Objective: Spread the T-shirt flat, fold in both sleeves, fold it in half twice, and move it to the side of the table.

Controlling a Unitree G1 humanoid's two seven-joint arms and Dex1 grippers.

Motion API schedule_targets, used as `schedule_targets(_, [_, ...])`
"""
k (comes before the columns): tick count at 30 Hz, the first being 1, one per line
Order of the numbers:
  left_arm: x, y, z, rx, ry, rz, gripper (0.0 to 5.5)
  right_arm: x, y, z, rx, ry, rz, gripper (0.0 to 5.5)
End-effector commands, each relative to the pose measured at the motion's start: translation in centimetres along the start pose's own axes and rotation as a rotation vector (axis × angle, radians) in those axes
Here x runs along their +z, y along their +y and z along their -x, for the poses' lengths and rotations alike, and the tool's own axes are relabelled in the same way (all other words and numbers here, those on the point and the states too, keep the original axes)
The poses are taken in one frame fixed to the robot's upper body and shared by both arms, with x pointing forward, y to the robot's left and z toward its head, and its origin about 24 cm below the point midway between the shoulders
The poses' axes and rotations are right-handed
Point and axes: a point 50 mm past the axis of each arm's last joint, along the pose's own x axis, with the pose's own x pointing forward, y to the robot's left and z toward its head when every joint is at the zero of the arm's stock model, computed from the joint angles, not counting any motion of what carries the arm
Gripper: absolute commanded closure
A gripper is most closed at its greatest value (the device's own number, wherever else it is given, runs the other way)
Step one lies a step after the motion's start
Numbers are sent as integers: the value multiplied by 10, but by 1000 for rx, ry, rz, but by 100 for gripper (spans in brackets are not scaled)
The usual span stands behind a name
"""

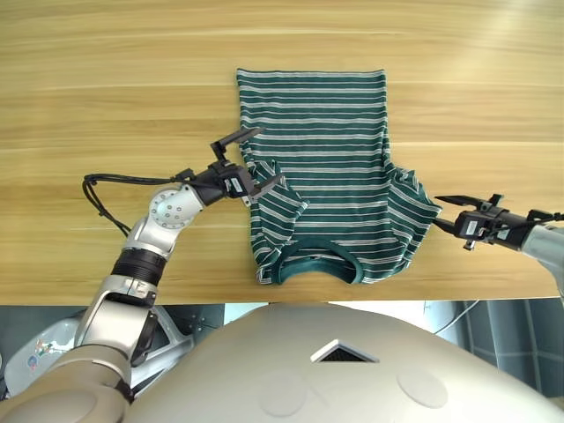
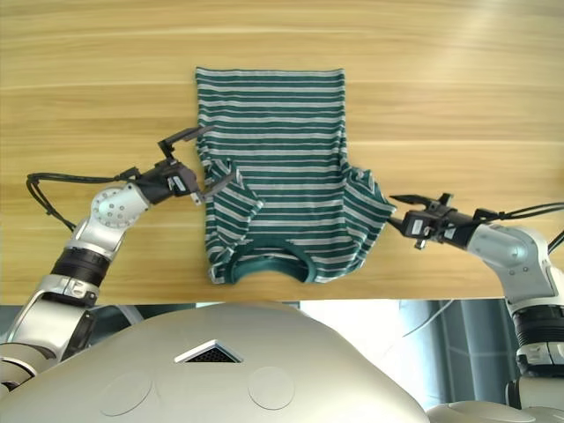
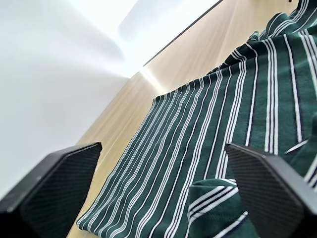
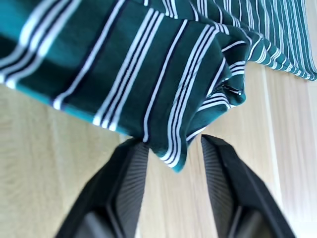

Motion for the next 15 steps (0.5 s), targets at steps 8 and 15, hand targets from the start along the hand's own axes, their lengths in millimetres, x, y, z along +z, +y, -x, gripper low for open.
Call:
schedule_targets(8, [1,1,-2,-5,1,-12,84,-6,15,-2,79,44,-25,547])
schedule_targets(15, [1,1,-2,-6,-1,-11,84,-1,-1,12,11,13,9,547])
